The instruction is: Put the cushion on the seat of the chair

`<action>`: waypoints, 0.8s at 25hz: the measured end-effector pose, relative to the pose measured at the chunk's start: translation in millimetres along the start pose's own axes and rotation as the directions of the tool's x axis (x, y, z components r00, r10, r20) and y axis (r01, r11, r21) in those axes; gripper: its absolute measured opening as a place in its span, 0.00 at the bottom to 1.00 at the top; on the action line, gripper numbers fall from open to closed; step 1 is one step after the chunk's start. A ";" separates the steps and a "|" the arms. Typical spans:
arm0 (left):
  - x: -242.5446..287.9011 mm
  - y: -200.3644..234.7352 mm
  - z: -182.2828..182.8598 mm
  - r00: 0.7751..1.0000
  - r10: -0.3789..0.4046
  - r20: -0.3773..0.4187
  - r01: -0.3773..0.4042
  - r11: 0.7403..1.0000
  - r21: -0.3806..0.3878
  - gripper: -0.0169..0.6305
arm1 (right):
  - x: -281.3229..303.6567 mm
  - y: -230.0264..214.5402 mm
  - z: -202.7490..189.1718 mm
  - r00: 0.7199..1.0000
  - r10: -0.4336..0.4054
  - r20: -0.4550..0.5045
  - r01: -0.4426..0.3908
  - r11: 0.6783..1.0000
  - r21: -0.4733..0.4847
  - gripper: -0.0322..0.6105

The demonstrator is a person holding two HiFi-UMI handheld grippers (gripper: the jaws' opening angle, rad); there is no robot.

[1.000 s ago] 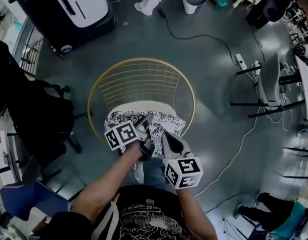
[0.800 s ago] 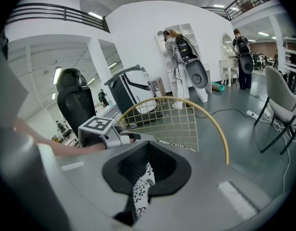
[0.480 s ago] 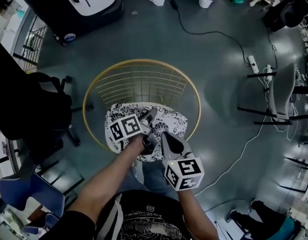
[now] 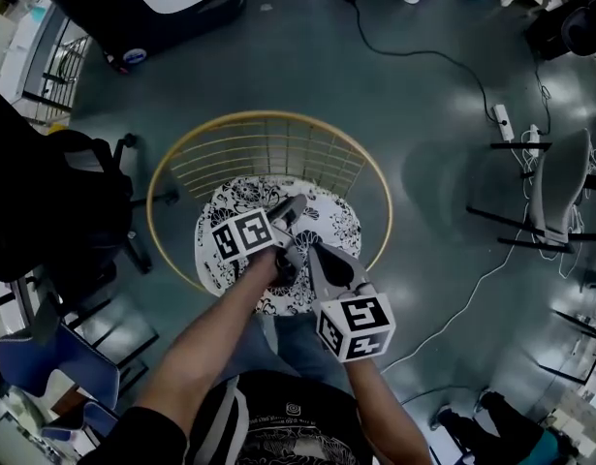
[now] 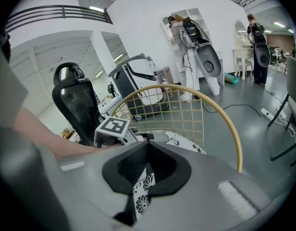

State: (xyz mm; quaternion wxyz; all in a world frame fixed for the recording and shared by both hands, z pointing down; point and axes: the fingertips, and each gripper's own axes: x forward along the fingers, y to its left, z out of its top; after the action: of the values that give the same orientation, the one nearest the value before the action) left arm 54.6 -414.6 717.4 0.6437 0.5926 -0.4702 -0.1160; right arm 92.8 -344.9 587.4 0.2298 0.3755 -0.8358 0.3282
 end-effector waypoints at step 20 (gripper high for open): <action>-99.9 -54.3 -2.4 1.000 0.010 0.005 -0.011 0.943 0.332 0.16 | -4.6 32.5 17.5 0.999 0.021 0.036 -0.020 1.000 -0.018 0.05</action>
State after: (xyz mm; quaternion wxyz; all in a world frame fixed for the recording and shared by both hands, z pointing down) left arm 25.5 -357.2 623.6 0.5347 0.6897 -0.4872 -0.0327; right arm 67.9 -339.0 560.4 0.2145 0.3707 -0.8464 0.3164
